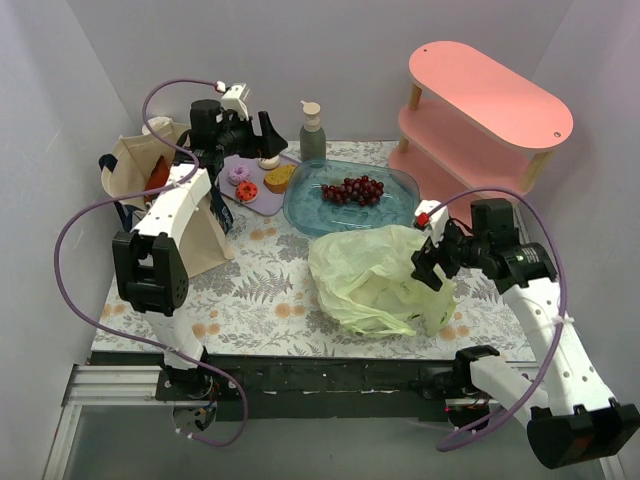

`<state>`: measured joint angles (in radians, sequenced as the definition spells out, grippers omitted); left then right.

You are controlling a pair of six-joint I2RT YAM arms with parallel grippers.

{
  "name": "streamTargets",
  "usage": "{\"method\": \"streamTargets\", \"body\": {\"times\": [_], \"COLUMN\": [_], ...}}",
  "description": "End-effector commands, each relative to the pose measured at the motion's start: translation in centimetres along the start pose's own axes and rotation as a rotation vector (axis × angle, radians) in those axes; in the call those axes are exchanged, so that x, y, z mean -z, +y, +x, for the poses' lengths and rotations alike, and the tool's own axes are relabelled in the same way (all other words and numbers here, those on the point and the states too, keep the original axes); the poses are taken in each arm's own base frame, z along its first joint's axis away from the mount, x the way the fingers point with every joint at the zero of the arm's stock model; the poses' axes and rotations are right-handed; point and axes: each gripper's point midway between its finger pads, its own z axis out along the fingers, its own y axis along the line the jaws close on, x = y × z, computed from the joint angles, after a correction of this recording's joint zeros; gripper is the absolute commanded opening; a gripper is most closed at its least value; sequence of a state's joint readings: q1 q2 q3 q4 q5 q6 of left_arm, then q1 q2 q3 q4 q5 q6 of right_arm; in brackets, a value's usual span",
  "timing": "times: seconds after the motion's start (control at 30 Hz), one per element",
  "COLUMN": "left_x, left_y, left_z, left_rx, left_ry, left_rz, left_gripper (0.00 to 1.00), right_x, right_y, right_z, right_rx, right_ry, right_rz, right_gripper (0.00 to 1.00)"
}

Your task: Untie the knot of the grocery bags and take out the mixed food

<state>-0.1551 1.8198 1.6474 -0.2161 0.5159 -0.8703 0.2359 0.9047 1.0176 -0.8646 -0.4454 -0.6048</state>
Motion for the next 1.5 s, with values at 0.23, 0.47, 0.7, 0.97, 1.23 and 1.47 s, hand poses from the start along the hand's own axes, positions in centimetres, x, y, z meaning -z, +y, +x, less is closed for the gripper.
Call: {"method": "streamTargets", "body": {"times": [0.23, 0.47, 0.7, 0.97, 1.23, 1.47], "left_x": [2.6, 3.4, 3.1, 3.7, 7.7, 14.4], "left_y": [-4.1, -4.6, -4.8, -3.0, -2.4, -0.1], "left_z": [-0.2, -0.2, 0.4, -1.9, -6.4, -7.0], "left_rx": [-0.134, -0.144, -0.168, -0.162, -0.305, -0.436], "left_ry": [0.006, -0.001, 0.011, -0.056, -0.141, -0.111], "left_rz": [0.040, 0.038, 0.024, -0.143, -0.293, -0.524], "left_gripper": [0.85, 0.86, 0.86, 0.94, 0.98, 0.98], "right_x": [-5.4, -5.5, -0.4, 11.5, 19.6, 15.1], "right_y": [1.4, -1.6, -0.9, -6.0, -13.5, -15.7], "right_z": [5.5, 8.4, 17.5, 24.7, 22.6, 13.0], "right_rx": [-0.096, -0.031, 0.100, 0.096, -0.057, -0.095], "right_ry": [0.128, 0.253, 0.703, 1.123, 1.137, 0.589], "right_rz": [-0.166, -0.016, -0.065, 0.185, 0.487, 0.395], "right_gripper": [0.93, 0.26, 0.01, 0.01, 0.08, 0.68]}}
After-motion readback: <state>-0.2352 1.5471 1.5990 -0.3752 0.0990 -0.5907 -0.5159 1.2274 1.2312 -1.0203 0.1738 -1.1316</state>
